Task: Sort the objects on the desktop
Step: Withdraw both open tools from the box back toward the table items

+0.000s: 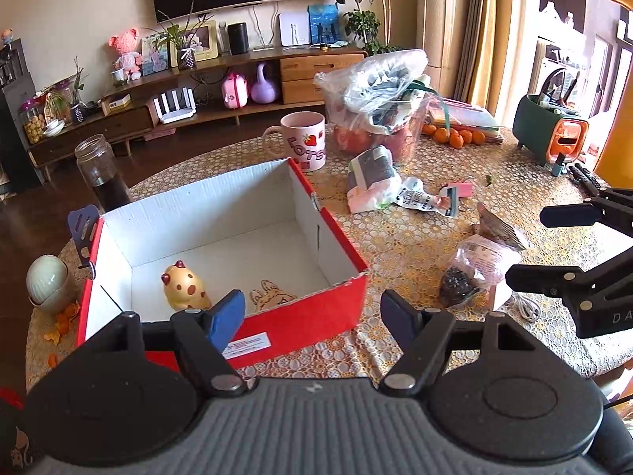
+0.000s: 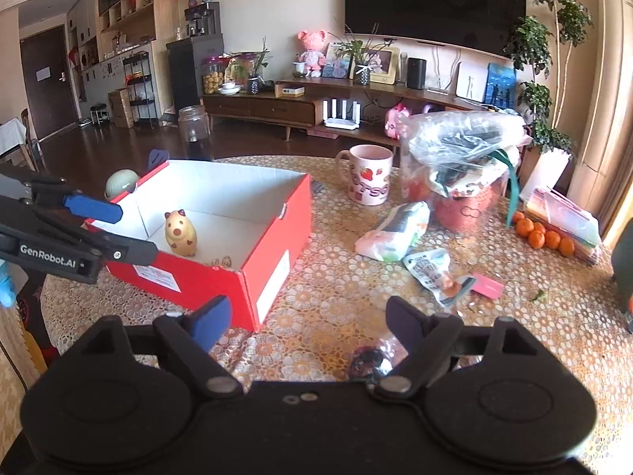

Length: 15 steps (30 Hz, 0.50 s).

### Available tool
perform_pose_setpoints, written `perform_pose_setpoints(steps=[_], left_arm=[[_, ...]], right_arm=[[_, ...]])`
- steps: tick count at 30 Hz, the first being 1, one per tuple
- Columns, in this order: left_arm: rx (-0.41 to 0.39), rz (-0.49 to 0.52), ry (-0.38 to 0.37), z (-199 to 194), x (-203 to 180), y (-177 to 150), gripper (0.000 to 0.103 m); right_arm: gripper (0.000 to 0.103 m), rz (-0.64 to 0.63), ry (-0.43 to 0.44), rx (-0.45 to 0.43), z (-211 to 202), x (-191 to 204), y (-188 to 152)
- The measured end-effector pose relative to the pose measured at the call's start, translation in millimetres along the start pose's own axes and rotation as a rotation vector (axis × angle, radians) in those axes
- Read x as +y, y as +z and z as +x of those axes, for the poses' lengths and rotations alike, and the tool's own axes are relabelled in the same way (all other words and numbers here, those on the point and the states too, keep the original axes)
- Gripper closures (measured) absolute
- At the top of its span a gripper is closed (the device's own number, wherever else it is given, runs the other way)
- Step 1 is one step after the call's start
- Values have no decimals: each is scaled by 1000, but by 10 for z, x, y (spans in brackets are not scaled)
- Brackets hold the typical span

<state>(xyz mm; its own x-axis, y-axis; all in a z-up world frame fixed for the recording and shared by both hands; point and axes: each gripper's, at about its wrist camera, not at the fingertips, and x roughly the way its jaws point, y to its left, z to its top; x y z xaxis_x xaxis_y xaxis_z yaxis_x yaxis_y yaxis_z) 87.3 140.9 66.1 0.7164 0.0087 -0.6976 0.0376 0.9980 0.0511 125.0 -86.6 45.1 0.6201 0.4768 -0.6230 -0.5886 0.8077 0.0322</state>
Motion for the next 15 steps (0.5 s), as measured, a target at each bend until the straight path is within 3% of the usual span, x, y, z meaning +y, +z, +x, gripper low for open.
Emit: perform_pose_setpoints(steps=[9, 13, 15], left_arm=[[10, 33, -70, 159, -523, -186, 14], [-2, 61, -81, 246, -753, -253, 0], [-13, 85, -84, 297, -857, -280, 0]], right_arm=[[16, 66, -112, 14, -208, -450, -476], [16, 77, -145, 21, -210, -584, -643], [16, 77, -159, 22, -197, -641, -720]])
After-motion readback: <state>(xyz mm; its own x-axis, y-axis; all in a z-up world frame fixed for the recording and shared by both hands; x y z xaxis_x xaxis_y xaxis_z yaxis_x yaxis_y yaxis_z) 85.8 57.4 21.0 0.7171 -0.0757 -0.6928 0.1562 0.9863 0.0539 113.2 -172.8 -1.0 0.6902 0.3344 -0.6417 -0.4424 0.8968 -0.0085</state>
